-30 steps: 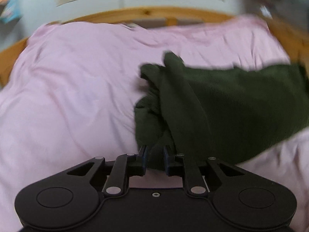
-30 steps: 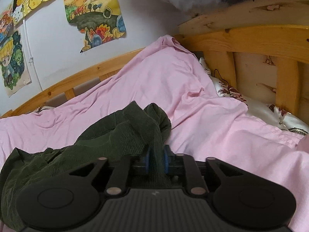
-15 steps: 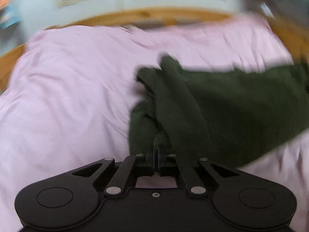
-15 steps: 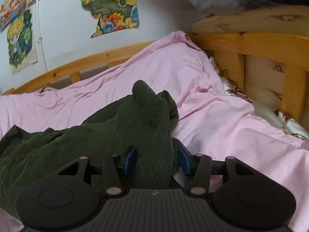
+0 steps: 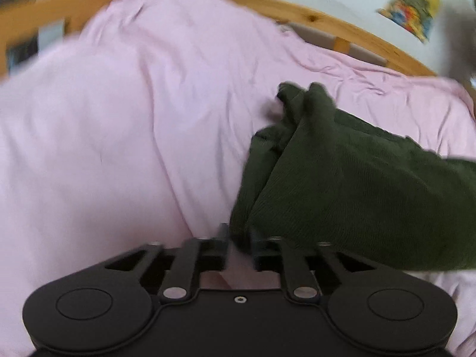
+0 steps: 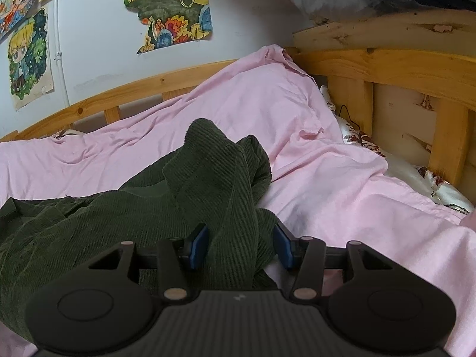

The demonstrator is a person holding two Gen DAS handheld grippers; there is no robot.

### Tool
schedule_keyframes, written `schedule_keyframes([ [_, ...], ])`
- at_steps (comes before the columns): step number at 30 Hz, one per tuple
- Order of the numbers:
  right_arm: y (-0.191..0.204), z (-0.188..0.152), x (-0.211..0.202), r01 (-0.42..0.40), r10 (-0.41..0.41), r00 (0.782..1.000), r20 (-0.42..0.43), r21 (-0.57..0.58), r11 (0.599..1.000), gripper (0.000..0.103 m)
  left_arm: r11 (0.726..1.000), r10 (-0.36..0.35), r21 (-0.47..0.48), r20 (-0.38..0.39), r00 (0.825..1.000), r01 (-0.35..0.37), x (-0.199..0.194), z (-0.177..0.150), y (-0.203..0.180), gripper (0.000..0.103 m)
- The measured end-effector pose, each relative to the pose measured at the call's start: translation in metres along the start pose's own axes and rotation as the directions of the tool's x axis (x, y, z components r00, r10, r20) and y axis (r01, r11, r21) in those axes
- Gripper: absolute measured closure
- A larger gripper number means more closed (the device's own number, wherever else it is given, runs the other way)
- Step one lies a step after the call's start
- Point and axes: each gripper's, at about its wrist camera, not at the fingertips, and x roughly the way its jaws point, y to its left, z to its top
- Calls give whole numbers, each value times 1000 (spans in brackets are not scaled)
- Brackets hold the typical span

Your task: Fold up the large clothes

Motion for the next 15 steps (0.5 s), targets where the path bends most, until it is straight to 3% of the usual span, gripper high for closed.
schedule_keyframes([
  [1, -1, 0, 0, 0, 0, 1000, 0, 3, 1000, 46, 1000, -22, 21, 28, 999, 21, -5, 3, -1, 75],
  [3, -2, 0, 0, 2, -2, 1000, -1, 12, 1000, 43, 996, -78, 53, 72, 994, 75, -12, 11, -5, 58],
  [5, -3, 0, 1, 3, -3, 1000, -2, 22, 1000, 41, 989, -122, 91, 98, 988, 113, -9, 23, -13, 50],
  [10, -2, -1, 2, -6, 6, 1000, -2, 14, 1000, 34, 979, -117, 173, 63, 991, 105, 41, 60, -39, 49],
  [11, -1, -1, 2, -8, 8, 1000, -2, 8, 1000, 33, 978, -115, 178, 53, 992, 104, 51, 65, -41, 62],
  [13, 2, -3, 1, -8, 8, 1000, 4, -6, 1000, 33, 976, -127, 181, 25, 992, 121, 68, 78, -41, 102],
  [15, 5, -4, 0, -7, 8, 1000, 15, -14, 1000, 38, 981, -144, 139, 62, 988, 135, 68, 86, -36, 103],
])
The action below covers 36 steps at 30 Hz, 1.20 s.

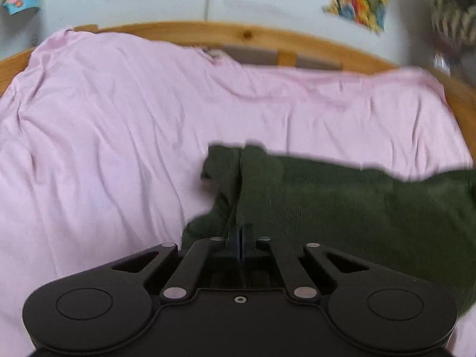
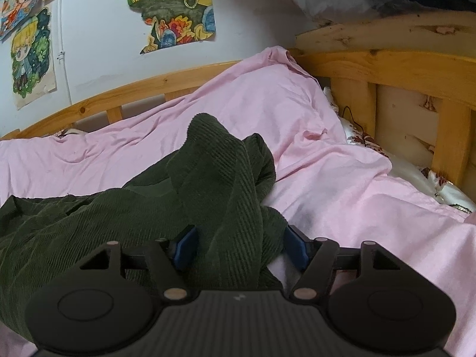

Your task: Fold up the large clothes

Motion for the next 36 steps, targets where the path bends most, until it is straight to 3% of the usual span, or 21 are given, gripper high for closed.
schedule_keyframes([
  [2, 2, 0, -3, 12, -12, 1000, 18, -9, 1000, 67, 999, 1, -35, 67, 998, 1, -11, 4, 2, 103],
  [5, 4, 3, -10, 9, -8, 999, 53, -13, 1000, 88, 999, 38, -27, 119, 992, -35, -23, 2, 0, 103],
  [7, 5, 5, -13, 2, -1, 998, 70, -16, 1000, 91, 997, 62, -41, 81, 995, -58, -14, -4, 5, 103],
  [10, 6, 7, -7, 12, -12, 999, 50, -9, 1000, 91, 988, 56, -137, -71, 996, -66, 20, -17, 19, 102],
  [13, 1, 4, 0, 32, -32, 999, 27, 34, 999, 83, 986, 95, -127, -88, 992, -106, 27, -16, 10, 94],
  [16, -2, 4, -6, 73, -77, 995, 59, 56, 996, 56, 988, 110, -103, -60, 992, -115, 19, -9, 6, 76],
  [17, -2, 5, -10, 83, -88, 992, 85, 52, 995, 55, 989, 109, -94, -47, 993, -113, 15, -7, 8, 64],
  [18, -1, 6, -13, 87, -91, 989, 115, 34, 996, 54, 990, 114, -84, -28, 993, -116, 9, -6, 8, 51],
  [21, 10, 15, -17, 90, -79, 981, 175, -53, 995, 34, 994, 106, -43, 78, 991, -103, -7, 1, 4, 27],
  [23, 23, 23, -12, 85, -57, 979, 196, -139, 987, 30, 996, 87, 11, 110, 990, -89, -5, 7, -2, 26],
  [25, 34, 30, 0, 81, -43, 982, 184, -204, 976, 30, 991, 84, 93, 86, 993, -92, 8, 11, -13, 26],
  [26, 39, 33, 9, 89, -50, 984, 170, -230, 969, 36, 985, 91, 137, 68, 994, -100, 17, 13, -20, 31],
  [27, 42, 36, 17, 97, -59, 985, 162, -238, 966, 48, 977, 103, 183, 58, 993, -112, 27, 14, -26, 55],
  [28, 42, 38, 27, 104, -70, 986, 150, -231, 967, 79, 967, 117, 220, 49, 992, -125, 38, 16, -31, 71],
  [29, 41, 41, 36, 109, -82, 988, 130, -213, 971, 84, 966, 116, 229, 28, 993, -120, 47, 19, -31, 92],
  [31, 32, 44, 51, 97, -83, 991, 102, -142, 985, 92, 976, 102, 194, 13, 995, -103, 60, 24, -28, 100],
  [34, 28, 42, 61, 113, -103, 991, 91, -116, 987, 94, 991, 111, 75, 42, 993, -114, 62, 33, -14, 101],
  [36, 23, 39, 66, 121, -115, 991, 70, -86, 989, 94, 994, 109, -2, -6, 994, -109, 72, 33, -1, 100],
])
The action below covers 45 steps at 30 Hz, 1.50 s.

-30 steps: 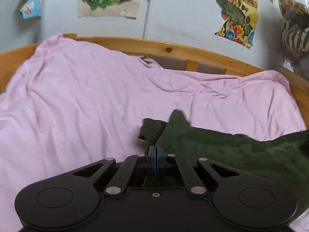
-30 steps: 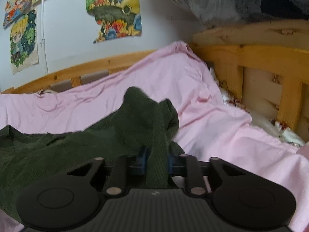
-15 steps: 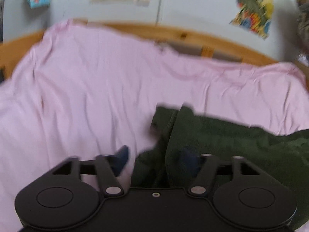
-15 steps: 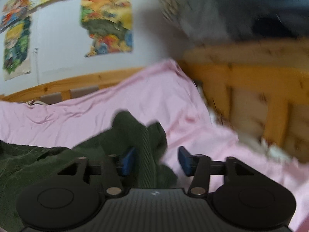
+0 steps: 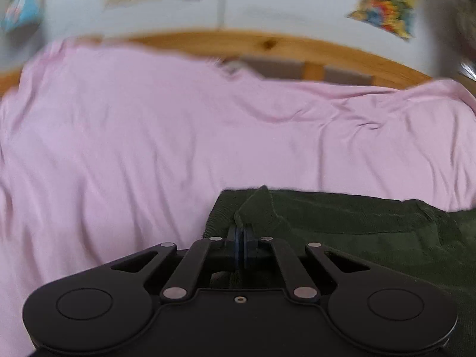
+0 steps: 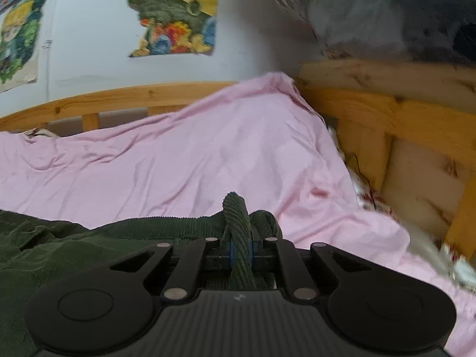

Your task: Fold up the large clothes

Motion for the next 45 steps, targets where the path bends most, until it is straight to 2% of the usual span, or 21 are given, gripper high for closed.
schedule_keyframes([
  [2, -5, -7, 11, -3, 3, 999, -53, 17, 1000, 94, 1000, 3, -15, -62, 998, -4, 14, -4, 3, 98],
  [4, -5, -8, 14, 0, 1, 997, -71, 21, 1000, 92, 1000, 26, -9, -59, 998, -27, 14, -5, 1, 90],
  [6, -4, -3, 6, 2, -2, 998, -61, 7, 1000, 85, 999, 15, -48, -65, 998, -18, 8, -3, 3, 79],
  [7, -3, 2, 0, 2, -2, 998, -55, 7, 1000, 75, 996, -5, -85, -65, 998, -1, 3, -2, 9, 73],
  [8, -2, 6, -7, 9, -9, 999, -47, 1, 1000, 58, 992, -21, -124, -65, 998, 13, -2, -1, 14, 55],
  [9, 0, 12, -16, 13, -13, 1000, -25, -14, 1000, 48, 989, -23, -150, -61, 998, 14, -9, -1, 19, 33],
  [10, 3, 16, -25, 15, -15, 1000, 4, -30, 999, 31, 985, -8, -171, -48, 999, -1, -18, -3, 23, 25],
  [11, 8, 20, -35, 11, -9, 999, 35, -46, 999, 23, 982, 17, -186, -25, 1000, -21, -28, -6, 26, 17],
  [12, 15, 24, -45, -12, 17, 998, 66, -63, 998, 20, 981, 29, -191, -8, 1000, -30, -36, -7, 27, 13],
  [14, 34, 26, -58, -78, 87, 992, 91, -92, 993, 4, 982, 31, -184, 8, 999, -29, -53, -15, 28, 5],
  [15, 47, 24, -66, -117, 127, 988, 90, -109, 987, 3, 982, 38, -184, 13, 999, -35, -62, -20, 29, 1],
  [19, 101, 1, -79, -226, 241, 969, 56, -201, 953, 0, 983, 41, -182, 32, 999, -35, -96, -50, 34, 1],
  [22, 137, -28, -65, -202, 210, 978, -8, -310, 929, 0, 989, 42, -141, 22, 999, -39, -112, -71, 34, 1],
  [25, 155, -61, -49, -143, 163, 986, 15, -407, 902, 0, 996, 61, -61, 31, 998, -59, -126, -86, 32, 2],
  [28, 148, -75, -34, -165, 184, 983, 20, -356, 920, 1, 997, 75, -6, 6, 997, -75, -127, -93, 32, 3],
  [30, 143, -71, -25, -203, 204, 979, -30, -308, 930, 1, 996, 80, -35, -4, 997, -80, -130, -98, 34, 3],
  [33, 140, -71, -27, -213, 211, 977, -41, -290, 933, 1, 990, 30, -139, 20, 999, -27, -141, -106, 40, 2],
  [37, 137, -69, -30, -217, 217, 976, -32, -280, 935, 1, 951, -118, -287, 19, 993, 118, -157, -123, 41, 1],
  [41, 139, -69, -32, -205, 210, 978, -15, -286, 936, 0, 923, -238, -314, -15, 971, 221, -153, -137, 24, 1],
  [43, 140, -69, -33, -203, 209, 978, -12, -287, 936, 0, 908, -252, -351, -17, 968, 230, -144, -139, 19, 1],
  [45, 140, -69, -34, -201, 208, 978, -8, -287, 936, 0, 894, -232, -397, -15, 973, 208, -134, -139, 19, 1],
])
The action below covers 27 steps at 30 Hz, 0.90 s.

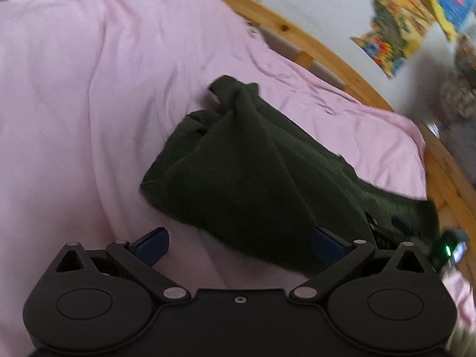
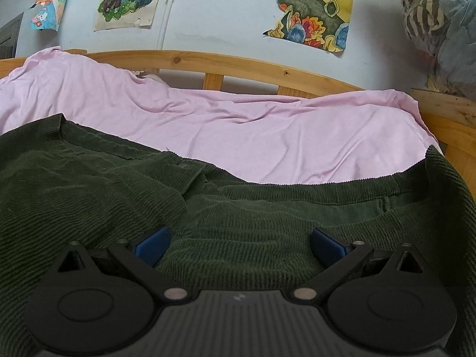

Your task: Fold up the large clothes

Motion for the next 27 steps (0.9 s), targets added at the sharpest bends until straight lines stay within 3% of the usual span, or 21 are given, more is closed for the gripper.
schedule_keyframes([
  [6, 1, 0, -1, 5, -5, 1000, 4, -3, 1000, 0, 989, -32, -141, 2, 999, 32, 30, 9, 17, 1],
  [11, 1, 0, -1, 7, -7, 1000, 4, -3, 1000, 0, 993, -3, -117, 10, 1000, 5, 39, 8, 1, 1],
  [16, 2, -1, -1, 8, -8, 1000, 3, -4, 1000, 0, 998, -26, -63, 7, 1000, 26, 32, -1, -20, 1],
  [18, 2, -1, -1, 10, -10, 1000, 3, -5, 1000, 0, 996, -78, -44, -17, 997, 77, 35, -4, -24, 1],
  [21, 2, 0, -1, 11, -11, 1000, 3, -5, 1000, 0, 998, -61, -21, -33, 998, 61, 48, -3, -27, 1],
  [27, 2, 1, -2, 12, -12, 1000, 4, -4, 1000, 0, 981, -21, -192, 12, 1000, 23, 69, 13, -3, 1],
])
